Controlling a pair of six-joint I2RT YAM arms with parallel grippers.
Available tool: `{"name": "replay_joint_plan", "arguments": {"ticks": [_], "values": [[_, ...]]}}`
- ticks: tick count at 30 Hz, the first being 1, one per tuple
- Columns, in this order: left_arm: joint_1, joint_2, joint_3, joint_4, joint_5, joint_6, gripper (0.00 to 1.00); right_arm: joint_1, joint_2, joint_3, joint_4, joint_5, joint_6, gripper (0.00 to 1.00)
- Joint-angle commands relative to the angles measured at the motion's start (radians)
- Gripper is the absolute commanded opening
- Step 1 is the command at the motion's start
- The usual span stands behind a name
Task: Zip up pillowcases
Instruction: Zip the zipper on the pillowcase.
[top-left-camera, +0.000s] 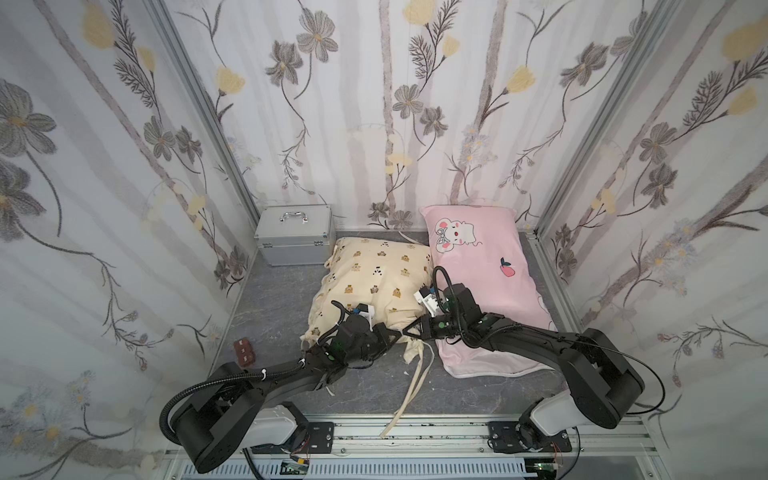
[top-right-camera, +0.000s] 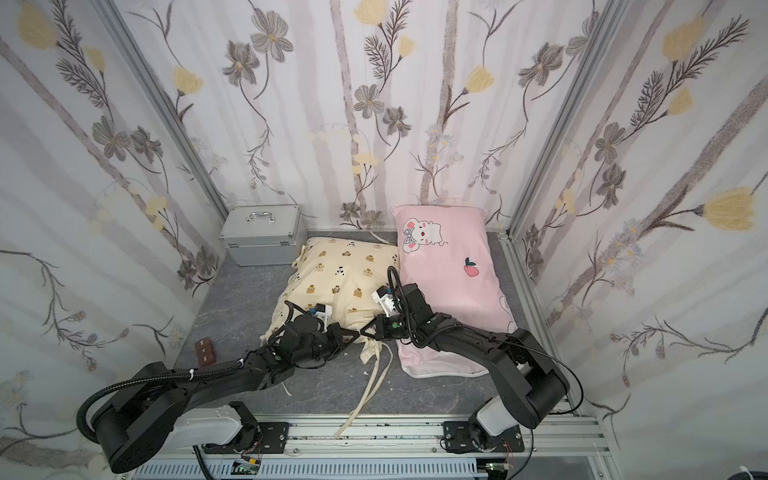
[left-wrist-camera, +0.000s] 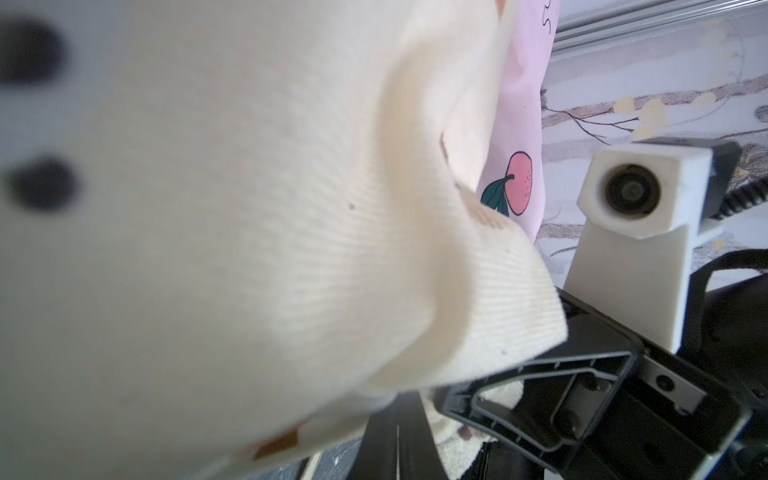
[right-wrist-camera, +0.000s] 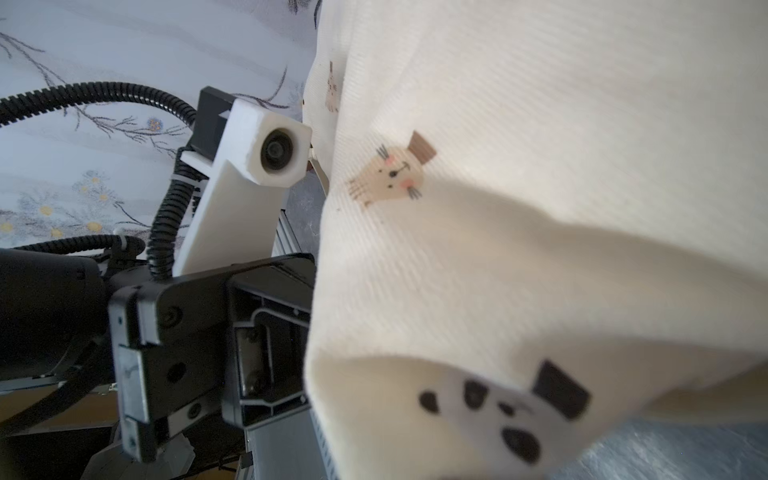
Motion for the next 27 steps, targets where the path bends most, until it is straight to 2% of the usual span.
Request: {"name": "replay_joint_plan", "arguments": {"ticks": [1,5,15,19,27], "values": [[0.017,-0.044,0.022,-0.181,-0.020,0.095,0.00,-0.003,-0.017,0.035,-0.104,0.067,-0.093,0.00],[0.062,-0.085,0.021,-0.292,-0.010,0.149,0.00,-0.003,-0.033,0.075,-0.214,0.162,-0.159,0.00],[0.152,-0.200,0.001,-0.525,-0.051,0.231,0.00,-0.007,-0.164,0.090,-0.282,0.316,-0.184,0.00],[0.235,-0.283,-0.037,-0.625,-0.065,0.255,0.00,-0.022,-0.216,0.093,-0.289,0.358,-0.181,0.00],[0.469,-0.458,-0.059,-0.857,-0.063,0.355,0.00,-0.060,-0.283,0.094,-0.296,0.378,-0.176,0.00]]}}
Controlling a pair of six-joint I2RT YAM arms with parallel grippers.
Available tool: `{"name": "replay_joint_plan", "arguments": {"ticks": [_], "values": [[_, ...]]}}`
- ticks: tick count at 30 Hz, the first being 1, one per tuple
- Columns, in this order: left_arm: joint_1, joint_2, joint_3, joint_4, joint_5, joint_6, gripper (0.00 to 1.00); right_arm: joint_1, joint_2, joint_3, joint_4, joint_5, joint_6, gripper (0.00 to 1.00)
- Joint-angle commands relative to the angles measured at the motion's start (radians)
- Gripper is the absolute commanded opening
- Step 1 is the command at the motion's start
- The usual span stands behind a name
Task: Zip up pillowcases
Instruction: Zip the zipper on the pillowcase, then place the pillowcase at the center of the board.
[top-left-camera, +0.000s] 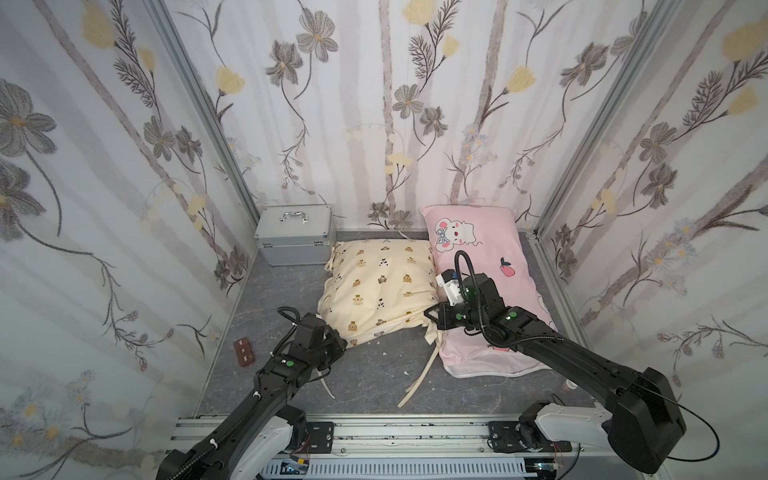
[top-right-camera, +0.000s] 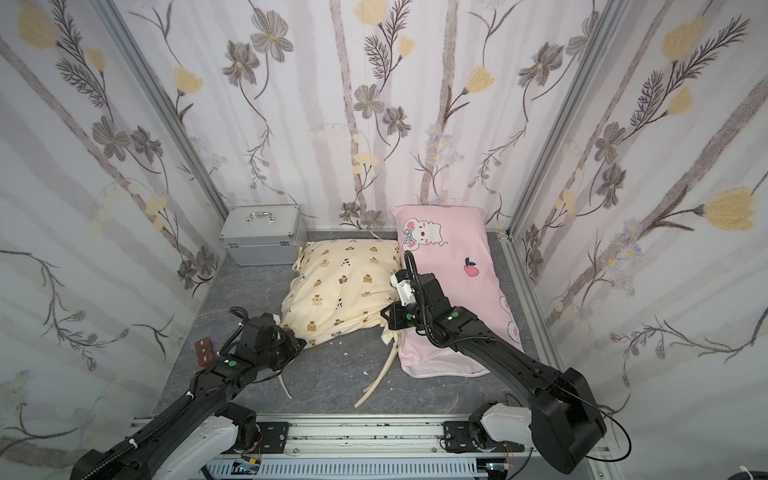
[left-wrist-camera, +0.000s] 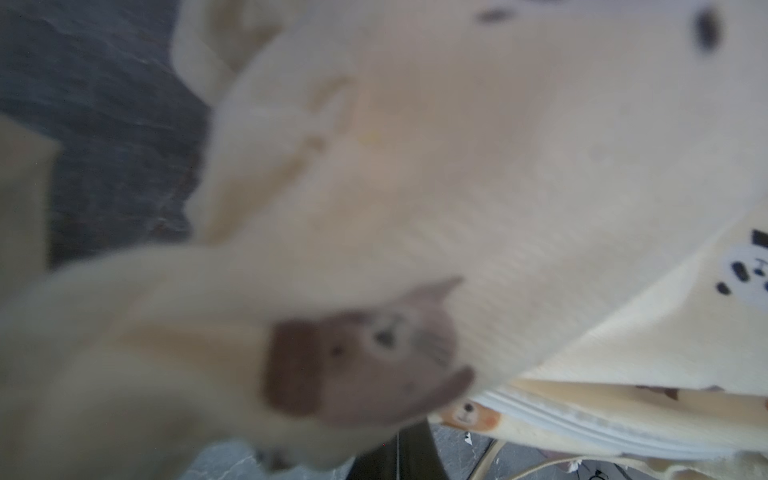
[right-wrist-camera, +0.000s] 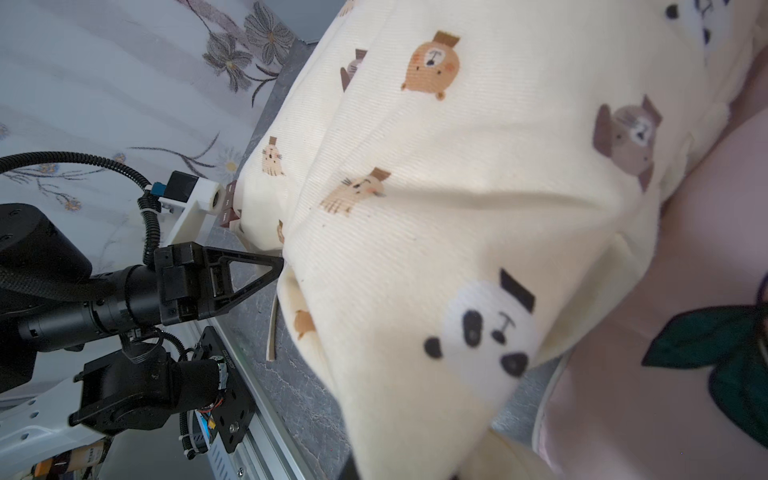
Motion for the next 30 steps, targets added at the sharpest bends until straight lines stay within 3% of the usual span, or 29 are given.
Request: {"name": "replay_joint_plan", "arguments": {"ticks": [1,4,9,13,14,15,16,17,19,20,23,25,30], "values": [[0.055,-0.047,-0.005,-0.154,-0.032,0.058,0.00,-0.019,-0.022,0.005,0.013,0.043,-0.003,0.00],[0.064,-0.041,0.006,-0.159,-0.038,0.055,0.00,-0.021,-0.016,0.004,0.013,0.033,-0.005,0.00],[0.065,-0.034,0.112,-0.300,-0.162,0.121,0.00,0.009,0.023,0.013,-0.011,0.088,-0.010,0.00],[0.065,-0.044,0.222,-0.404,-0.258,0.164,0.00,0.171,0.067,0.073,0.003,0.183,-0.030,0.00],[0.065,-0.044,0.250,-0.433,-0.286,0.181,0.03,0.223,0.068,0.089,0.020,0.194,-0.040,0.00],[0.064,-0.045,0.270,-0.454,-0.304,0.193,0.13,0.238,0.073,0.097,0.033,0.184,-0.039,0.00],[0.065,-0.046,0.289,-0.467,-0.313,0.202,0.25,0.236,0.080,0.102,0.035,0.167,-0.035,0.11],[0.065,-0.043,0.301,-0.467,-0.305,0.204,0.34,0.229,0.082,0.100,0.025,0.180,-0.036,0.30],[0.060,-0.029,0.316,-0.439,-0.263,0.195,0.45,0.203,0.061,0.090,-0.020,0.220,-0.050,0.64],[0.044,-0.018,0.322,-0.416,-0.246,0.186,0.46,0.179,0.033,0.082,-0.058,0.245,-0.059,0.78],[-0.080,0.042,0.360,-0.352,-0.301,0.158,0.46,0.049,-0.103,0.051,-0.182,0.422,-0.084,1.00],[-0.184,0.112,0.411,-0.329,-0.367,0.147,0.49,-0.088,-0.195,0.028,-0.258,0.527,-0.076,1.00],[-0.409,0.333,0.525,-0.176,-0.388,0.131,0.56,-0.531,-0.310,-0.028,-0.295,0.529,-0.067,1.00]]}}
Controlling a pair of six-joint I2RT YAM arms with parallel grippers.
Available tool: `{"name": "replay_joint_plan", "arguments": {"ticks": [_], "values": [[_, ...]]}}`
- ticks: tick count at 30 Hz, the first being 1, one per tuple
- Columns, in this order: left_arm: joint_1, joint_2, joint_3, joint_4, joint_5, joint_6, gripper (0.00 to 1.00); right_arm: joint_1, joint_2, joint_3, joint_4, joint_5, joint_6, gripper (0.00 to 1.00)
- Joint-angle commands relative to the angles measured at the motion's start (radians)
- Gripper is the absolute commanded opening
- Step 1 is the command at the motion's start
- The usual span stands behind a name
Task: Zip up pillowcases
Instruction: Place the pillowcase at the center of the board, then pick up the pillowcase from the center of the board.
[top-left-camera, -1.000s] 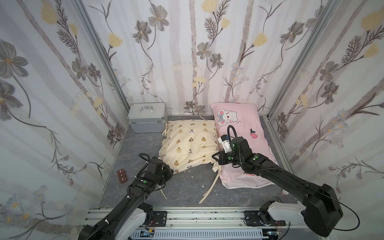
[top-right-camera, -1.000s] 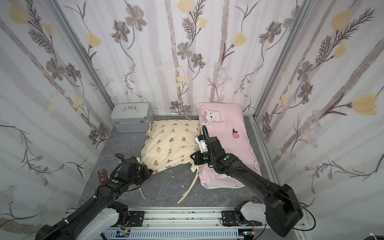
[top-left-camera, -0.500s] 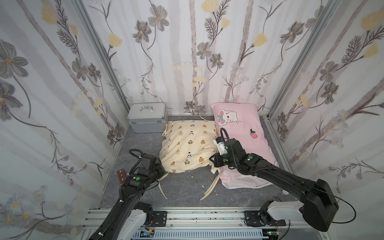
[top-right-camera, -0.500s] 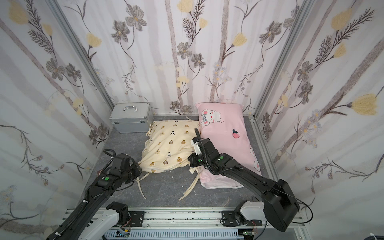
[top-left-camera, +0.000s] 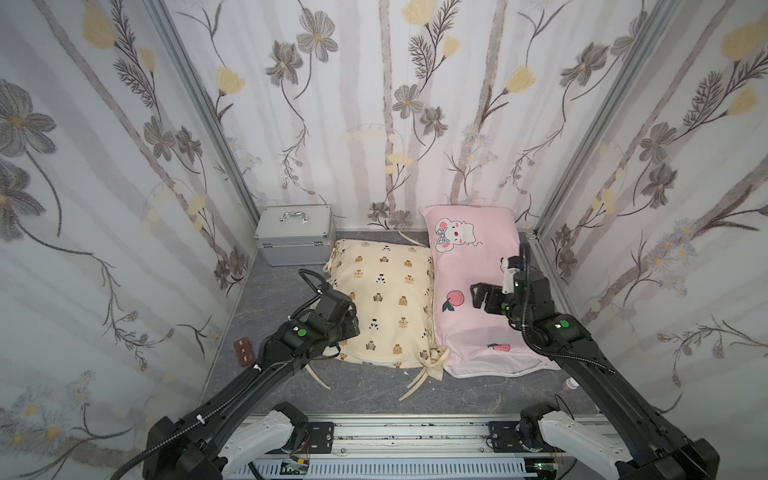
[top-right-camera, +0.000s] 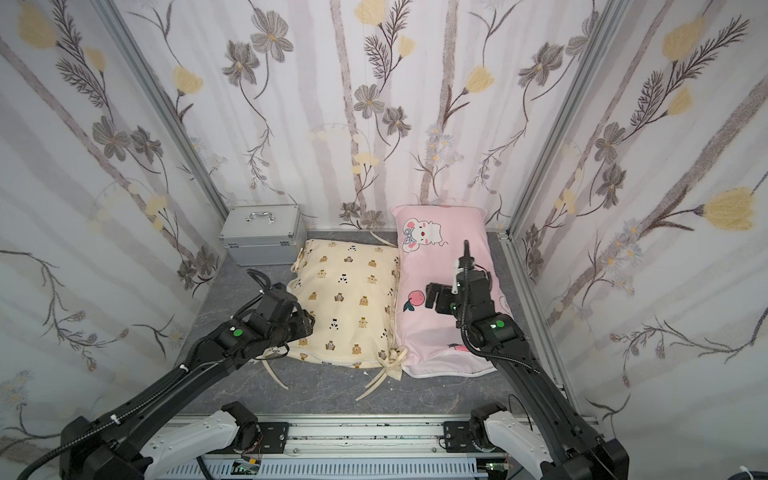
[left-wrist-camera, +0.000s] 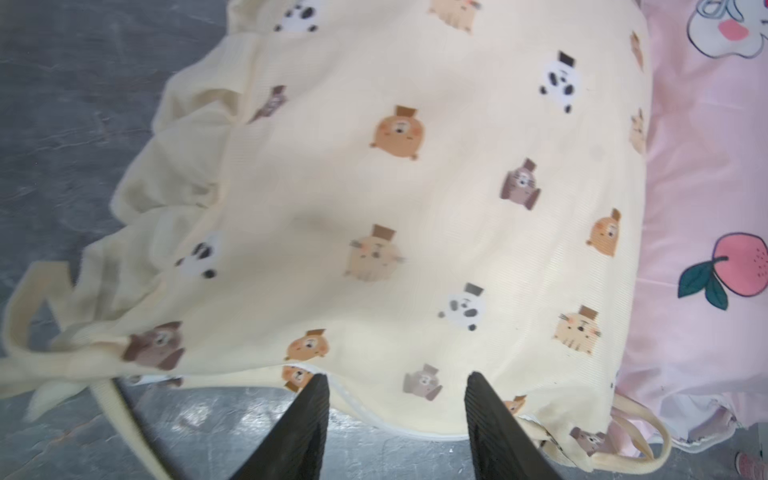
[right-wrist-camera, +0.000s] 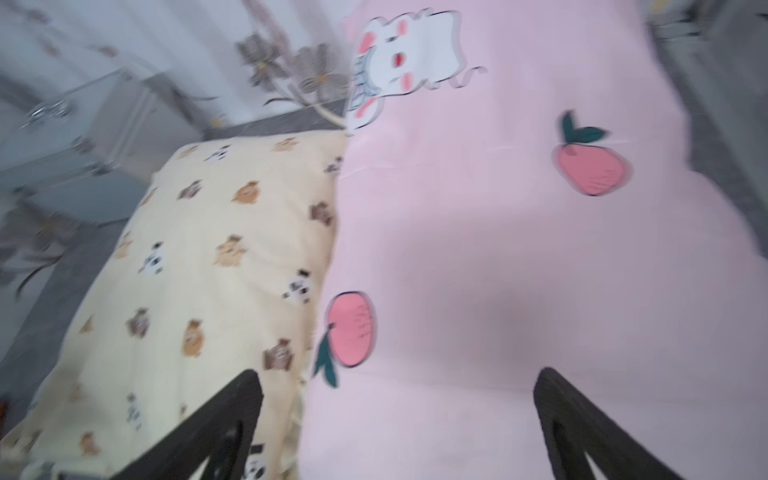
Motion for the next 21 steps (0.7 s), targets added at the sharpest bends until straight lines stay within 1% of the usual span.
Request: {"name": "replay_joint_plan", "arguments": {"ticks": [1,2,4,6,9,12,14,15,17,18,20,21], "values": [[-0.112,0.116,0.065,0.164,-0.035,-0.018,0.56,-0.234,-0.019,-0.040,-0.047,0.031,-0.008,1.00],[-0.149,0.167,0.093,0.198,-0.020,-0.012,0.57,-0.312,-0.004,-0.055,-0.026,-0.020,-0.018,1.00],[-0.208,0.282,0.168,0.226,0.002,0.014,0.60,-0.406,0.050,-0.088,0.037,-0.112,-0.035,1.00],[-0.254,0.378,0.253,0.230,0.021,0.048,0.61,-0.431,0.127,-0.131,0.080,-0.167,-0.057,1.00],[-0.302,0.488,0.362,0.252,0.064,0.082,0.62,-0.420,0.276,-0.165,0.098,-0.280,-0.073,1.00],[-0.321,0.577,0.433,0.298,0.116,0.074,0.61,-0.360,0.321,-0.223,0.162,-0.331,-0.044,1.00],[-0.320,0.647,0.482,0.300,0.145,0.044,0.53,-0.304,0.342,-0.254,0.211,-0.408,-0.010,0.98],[-0.319,0.678,0.502,0.298,0.160,0.030,0.51,-0.280,0.353,-0.266,0.241,-0.457,0.004,0.96],[-0.316,0.744,0.532,0.332,0.190,-0.002,0.50,-0.206,0.385,-0.270,0.292,-0.564,0.022,0.95],[-0.313,0.771,0.544,0.355,0.207,-0.020,0.50,-0.170,0.395,-0.262,0.304,-0.593,0.028,0.95],[-0.304,0.849,0.592,0.393,0.246,-0.053,0.49,-0.087,0.403,-0.232,0.295,-0.633,0.026,0.96],[-0.298,0.886,0.603,0.400,0.261,-0.067,0.49,-0.060,0.398,-0.219,0.273,-0.633,0.020,0.98]]}}
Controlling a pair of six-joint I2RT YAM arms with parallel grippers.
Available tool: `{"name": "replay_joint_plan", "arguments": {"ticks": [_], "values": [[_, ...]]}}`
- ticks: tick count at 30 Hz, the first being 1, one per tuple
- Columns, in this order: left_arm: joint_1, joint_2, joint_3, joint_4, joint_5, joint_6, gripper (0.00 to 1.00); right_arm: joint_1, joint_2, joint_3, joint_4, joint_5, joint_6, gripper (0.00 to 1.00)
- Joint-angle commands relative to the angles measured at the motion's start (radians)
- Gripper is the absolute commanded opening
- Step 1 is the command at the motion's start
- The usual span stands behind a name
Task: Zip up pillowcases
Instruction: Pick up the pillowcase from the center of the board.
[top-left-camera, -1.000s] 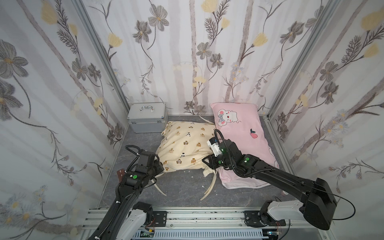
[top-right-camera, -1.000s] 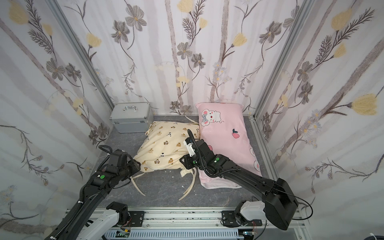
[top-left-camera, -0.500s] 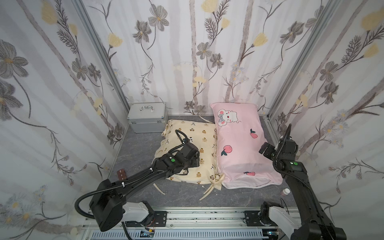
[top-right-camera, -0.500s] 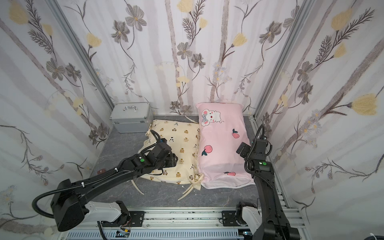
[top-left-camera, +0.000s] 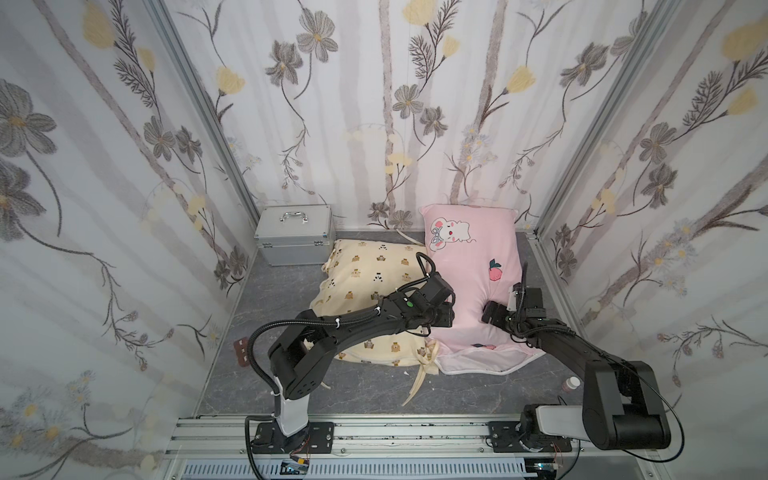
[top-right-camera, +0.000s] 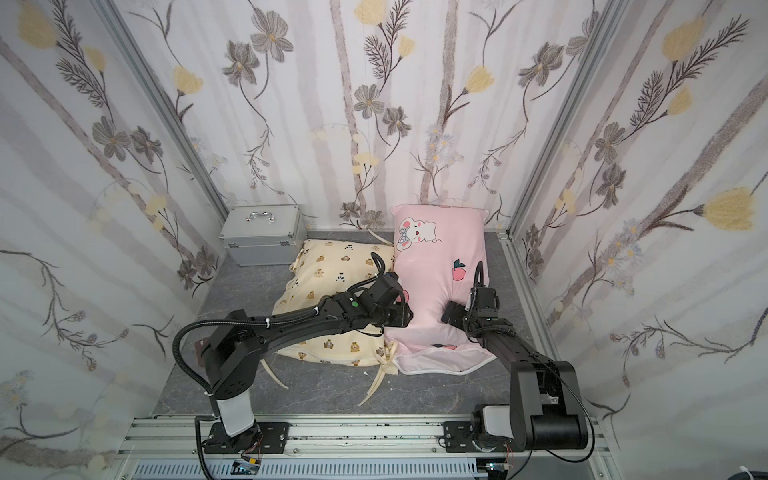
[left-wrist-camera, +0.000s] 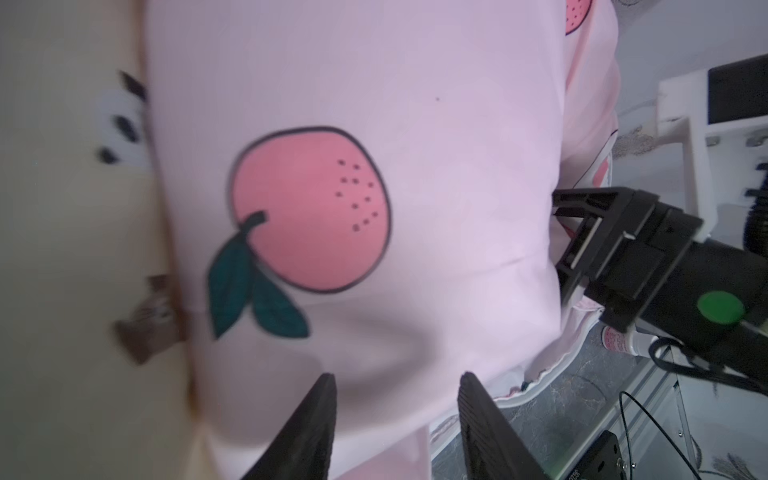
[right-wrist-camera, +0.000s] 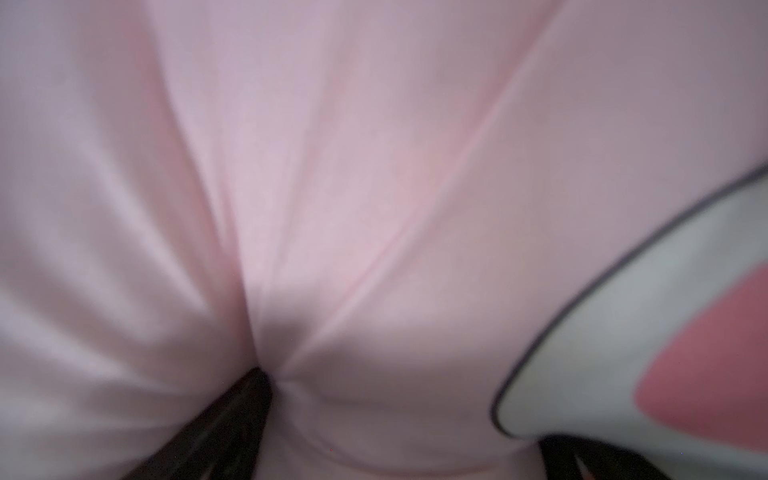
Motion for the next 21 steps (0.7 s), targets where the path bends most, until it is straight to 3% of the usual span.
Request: {"name": "replay_joint_plan", "arguments": {"ticks": [1,6,14,18,21], "values": [[0.017,0.101,0.081,0.082,0.081,-0.078,0.49,0.083,-0.006,0.021,-0.072,-0.338,-0.013,1.00],[0.070,0.260,0.205,0.053,0.096,-0.092,0.48,0.071,-0.186,-0.037,-0.239,-0.173,0.007,1.00],[0.187,0.300,0.178,-0.049,0.007,-0.012,0.45,-0.161,-0.487,-0.038,-0.338,-0.039,0.062,1.00],[0.233,0.294,0.148,-0.033,0.003,0.020,0.44,-0.254,-0.410,-0.055,-0.304,-0.050,0.019,1.00],[0.262,0.287,0.140,-0.032,0.000,0.048,0.44,-0.257,-0.283,-0.040,-0.251,-0.114,-0.015,1.00]]}}
